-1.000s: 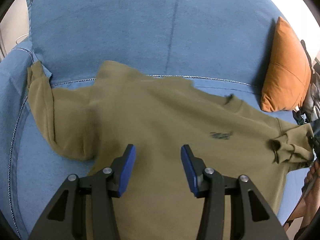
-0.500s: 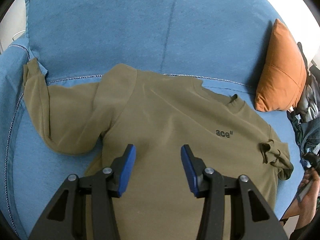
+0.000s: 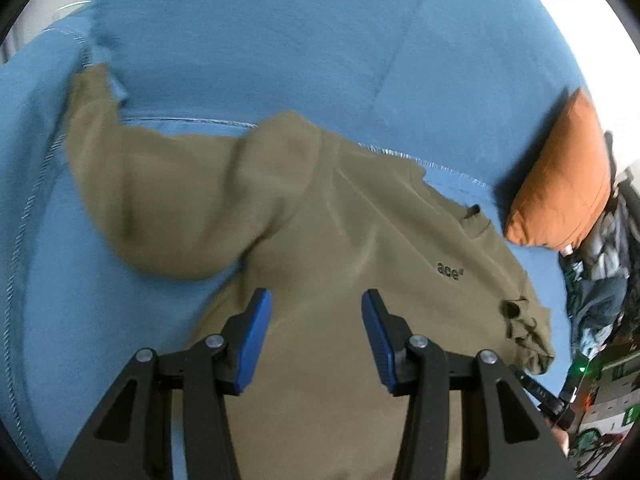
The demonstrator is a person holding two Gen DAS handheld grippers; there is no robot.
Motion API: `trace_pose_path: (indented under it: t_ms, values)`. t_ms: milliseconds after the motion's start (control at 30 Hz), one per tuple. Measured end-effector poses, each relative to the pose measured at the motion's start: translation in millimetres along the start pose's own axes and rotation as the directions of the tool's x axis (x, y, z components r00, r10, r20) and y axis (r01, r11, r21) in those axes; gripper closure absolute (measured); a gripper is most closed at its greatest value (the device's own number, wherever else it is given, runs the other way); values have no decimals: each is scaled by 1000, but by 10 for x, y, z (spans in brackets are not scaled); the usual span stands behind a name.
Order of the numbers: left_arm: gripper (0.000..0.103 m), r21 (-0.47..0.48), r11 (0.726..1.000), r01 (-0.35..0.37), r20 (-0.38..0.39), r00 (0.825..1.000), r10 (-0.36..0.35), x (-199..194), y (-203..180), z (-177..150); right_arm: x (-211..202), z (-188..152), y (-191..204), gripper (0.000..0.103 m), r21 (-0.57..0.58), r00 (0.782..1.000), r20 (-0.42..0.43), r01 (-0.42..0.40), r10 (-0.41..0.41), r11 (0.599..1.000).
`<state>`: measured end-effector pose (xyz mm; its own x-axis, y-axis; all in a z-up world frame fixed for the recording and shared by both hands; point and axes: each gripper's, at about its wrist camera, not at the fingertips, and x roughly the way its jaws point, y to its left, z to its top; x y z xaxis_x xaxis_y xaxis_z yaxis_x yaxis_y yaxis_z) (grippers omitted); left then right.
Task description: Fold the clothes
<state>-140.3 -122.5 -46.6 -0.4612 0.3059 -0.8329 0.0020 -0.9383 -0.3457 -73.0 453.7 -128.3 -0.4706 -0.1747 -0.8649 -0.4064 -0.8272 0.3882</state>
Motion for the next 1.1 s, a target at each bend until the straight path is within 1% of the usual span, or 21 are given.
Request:
trace_pose_path:
  t_ms: [33, 100, 133, 167, 233, 300, 367, 433, 467, 500, 533, 600, 667, 733, 800, 833, 867, 933, 967, 1033, 1100]
  values:
    - [58, -6, 1000, -5, 20, 1000, 5, -134, 74, -57, -32, -30, -71, 70, 41, 1000, 20, -15, 14, 999]
    - [56, -18, 1000, -15, 60, 998, 16, -403, 221, -170, -139, -43, -120, 60, 119, 991, 103, -97, 85, 988]
    - [56, -21, 999, -24, 75, 997, 25, -506, 288, -237, -193, -50, -145, 43, 154, 982, 146, -140, 117, 978]
    - [56, -16, 999, -43, 77, 996, 44, -525, 333, -330, -245, -56, -170, 36, 188, 971, 189, -183, 148, 965]
    - [56, 14, 997, -79, 41, 996, 79, -433, 374, -479, -128, -13, -184, 36, 244, 957, 206, -254, 205, 936]
    - [56, 48, 996, -75, 8, 997, 74, -292, 340, -489, 33, 60, -189, 36, 303, 942, 212, -316, 259, 899]
    - [56, 74, 994, -83, 20, 996, 82, -226, 267, -450, 177, 152, -256, 36, 366, 943, 208, -322, 261, 873]
    - [56, 100, 991, -92, 33, 995, 89, -161, 194, -411, -140, 78, -459, 36, 414, 924, 346, -306, 163, 857]
    - [56, 113, 989, -97, 39, 995, 93, -128, 157, -391, -298, 41, -560, 53, 439, 906, 410, -301, 110, 847]
    - [56, 124, 988, -97, 43, 995, 92, -92, 114, -371, -456, 5, -661, 78, 463, 881, 470, -298, 54, 835]
    - [56, 130, 988, -85, 40, 996, 81, -49, 53, -349, -615, -32, -762, 98, 486, 851, 525, -297, -3, 822]
    - [56, 149, 986, -72, 34, 997, 67, 34, -60, -321, -931, -106, -965, 99, 531, 775, 620, -300, -122, 792]
    - [56, 175, 982, -72, 32, 997, 68, 108, -165, -306, -1248, -179, -1168, 102, 572, 680, 692, -311, -243, 759]
    - [56, 184, 981, -70, 25, 998, 66, 136, -187, -314, -1565, -253, -1370, 101, 608, 568, 739, -330, -362, 723]
    - [56, 188, 980, -66, 14, 998, 65, 163, -190, -325, -1878, -326, -1573, 83, 637, 445, 759, -355, -475, 685]
    - [56, 181, 981, -66, 9, 998, 65, 166, -172, -326, -1853, -355, -1675, 67, 659, 484, 737, -360, -471, 661]
    - [56, 173, 983, -66, 4, 998, 66, 171, -155, -325, -1827, -382, -1775, 67, 680, 523, 715, -363, -464, 637]
    - [56, 155, 985, -72, 1, 997, 72, 181, -137, -319, -1606, -284, -1721, 67, 647, 657, 685, -351, -314, 677]
    - [56, 149, 986, -74, 0, 997, 75, 183, -134, -321, -1525, -203, -1590, 63, 598, 701, 677, -346, -225, 723]
    - [56, 143, 986, -81, -2, 997, 82, 186, -147, -353, -1280, -1, -1190, 53, 466, 774, 633, -362, -18, 807]
    - [56, 155, 984, -82, -6, 996, 84, 201, -184, -386, -1020, 84, -828, 46, 378, 818, 550, -426, 171, 822]
